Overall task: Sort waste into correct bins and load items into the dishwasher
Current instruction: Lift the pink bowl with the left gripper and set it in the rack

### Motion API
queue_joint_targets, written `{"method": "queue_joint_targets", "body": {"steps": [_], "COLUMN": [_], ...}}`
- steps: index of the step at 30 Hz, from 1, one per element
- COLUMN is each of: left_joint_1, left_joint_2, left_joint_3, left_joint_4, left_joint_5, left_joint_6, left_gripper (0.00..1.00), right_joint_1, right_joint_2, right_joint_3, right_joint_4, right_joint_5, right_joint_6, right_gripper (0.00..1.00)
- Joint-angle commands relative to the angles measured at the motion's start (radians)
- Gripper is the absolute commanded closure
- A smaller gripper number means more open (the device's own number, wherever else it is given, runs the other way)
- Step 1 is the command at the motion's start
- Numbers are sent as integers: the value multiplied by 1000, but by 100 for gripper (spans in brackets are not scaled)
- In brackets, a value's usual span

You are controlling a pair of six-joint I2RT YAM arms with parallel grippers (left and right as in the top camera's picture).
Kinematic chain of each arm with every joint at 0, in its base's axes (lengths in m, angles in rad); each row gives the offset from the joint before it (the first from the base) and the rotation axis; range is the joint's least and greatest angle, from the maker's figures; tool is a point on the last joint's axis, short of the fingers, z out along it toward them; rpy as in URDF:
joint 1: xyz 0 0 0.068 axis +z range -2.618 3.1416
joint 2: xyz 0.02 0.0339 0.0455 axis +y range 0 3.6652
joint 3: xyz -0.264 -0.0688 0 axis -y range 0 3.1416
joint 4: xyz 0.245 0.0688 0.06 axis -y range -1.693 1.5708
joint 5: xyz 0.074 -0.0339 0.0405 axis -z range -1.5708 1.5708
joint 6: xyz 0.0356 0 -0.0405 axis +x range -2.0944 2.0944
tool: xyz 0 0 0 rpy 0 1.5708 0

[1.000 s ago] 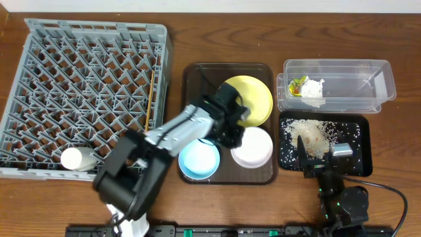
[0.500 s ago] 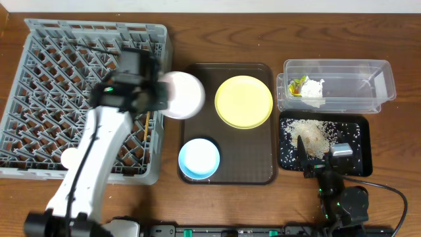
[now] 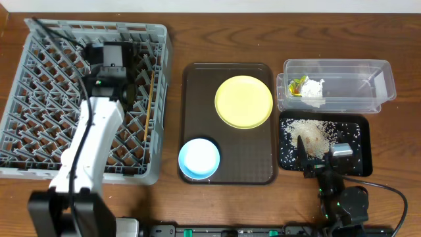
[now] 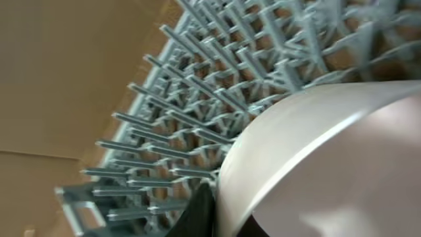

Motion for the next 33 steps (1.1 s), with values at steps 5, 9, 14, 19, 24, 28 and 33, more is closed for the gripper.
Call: {"method": "queue_joint_targets", "body": {"steps": [5,9,14,19,24,28,33], "left_joint_1": [-5,-40,-119,-171,-175,-176,-210], "left_joint_2": [108,139,153,153,154,154,154], "left_joint_3": [18,18,18,10,-11,-45,-62], "left_joint_4": [8,8,8,4,-4,-3,-4], "left_joint_5": [-137,-167,-330,-406,-436,-435,-435], "left_joint_6": [50,50,50,49,39,6,-8], "left_gripper": [92,92,92,92,92,92,92], "right_joint_1": [-11,-11,-11,-11,-11,-11,-11], "right_joint_2": [-4,-4,-4,-4,-4,-4,-4], "right_joint_3": [-3,-3,-3,-3,-3,-3,-3], "right_joint_4": [-3,-3,-3,-3,-3,-3,-3], "right_joint_5": [-2,-2,-2,-2,-2,-2,-2], "right_joint_6": [-11,-11,-11,-11,-11,-11,-11], "right_gripper": [1,1,1,1,1,1,1]}}
